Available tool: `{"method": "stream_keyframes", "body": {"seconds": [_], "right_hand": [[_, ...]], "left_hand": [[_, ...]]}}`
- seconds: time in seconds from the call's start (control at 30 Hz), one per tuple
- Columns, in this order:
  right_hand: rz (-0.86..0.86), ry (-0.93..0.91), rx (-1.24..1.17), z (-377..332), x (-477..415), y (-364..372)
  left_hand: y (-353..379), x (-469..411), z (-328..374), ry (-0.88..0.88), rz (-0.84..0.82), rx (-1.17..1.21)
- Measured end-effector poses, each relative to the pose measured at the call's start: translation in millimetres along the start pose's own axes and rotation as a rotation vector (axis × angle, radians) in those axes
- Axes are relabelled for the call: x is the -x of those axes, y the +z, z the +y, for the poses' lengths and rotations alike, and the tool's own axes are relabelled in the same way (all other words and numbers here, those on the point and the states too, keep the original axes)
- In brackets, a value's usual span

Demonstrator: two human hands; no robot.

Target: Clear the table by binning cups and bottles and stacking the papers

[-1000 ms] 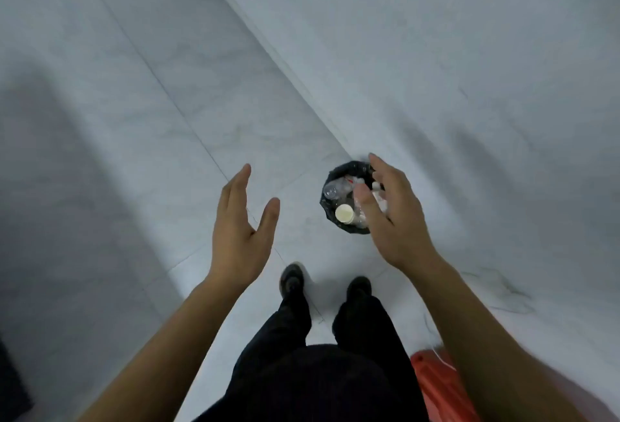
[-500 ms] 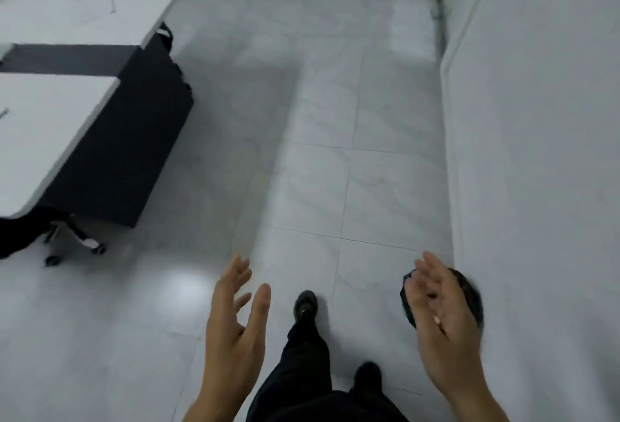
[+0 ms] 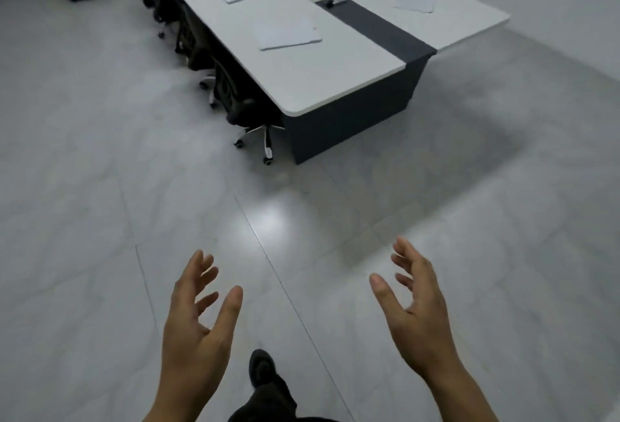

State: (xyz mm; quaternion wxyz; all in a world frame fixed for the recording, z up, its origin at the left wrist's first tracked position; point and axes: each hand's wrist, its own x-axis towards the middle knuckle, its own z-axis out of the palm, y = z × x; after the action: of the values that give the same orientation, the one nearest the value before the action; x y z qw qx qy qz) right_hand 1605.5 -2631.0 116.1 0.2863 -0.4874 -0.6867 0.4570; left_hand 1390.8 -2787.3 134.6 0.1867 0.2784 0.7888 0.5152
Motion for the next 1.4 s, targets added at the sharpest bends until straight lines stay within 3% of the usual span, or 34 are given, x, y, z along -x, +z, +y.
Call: {"method": "stream_keyframes", "body": {"seconds": [0.17,0.3,0.53,0.7,1.07,1.23,1.4], "right_hand": [[-0.194,-0.007,0.017,-53,-73,123],[-0.292,-0.043,0.037,-93,-120,192],[-0.254,-0.025,0.012,-121,-222,284],[-0.263,-0.021,0.0,-139,-343,382],[-0.507,-0.305,0.018,-330,-598,585],[-0.582,-0.317,0.081,-359,-687,698],[-0.539,-0.242,0.114,-397,-769,791]], "left_hand": [[-88,-82,-48,-0.08,0.22,0.058],[-140,-149,-70,-0.139,0.301,0.067],[-165,-297,-96,-0.174,0.28,0.068],[-167,-440,-107,-0.22,0.28,0.07],[-254,-715,-80,-0.189,0.472,0.126],[-288,-830,-134,-0.256,0.536,0.177],[-345,-976,-166,-0.276,0.48,0.177]]}}
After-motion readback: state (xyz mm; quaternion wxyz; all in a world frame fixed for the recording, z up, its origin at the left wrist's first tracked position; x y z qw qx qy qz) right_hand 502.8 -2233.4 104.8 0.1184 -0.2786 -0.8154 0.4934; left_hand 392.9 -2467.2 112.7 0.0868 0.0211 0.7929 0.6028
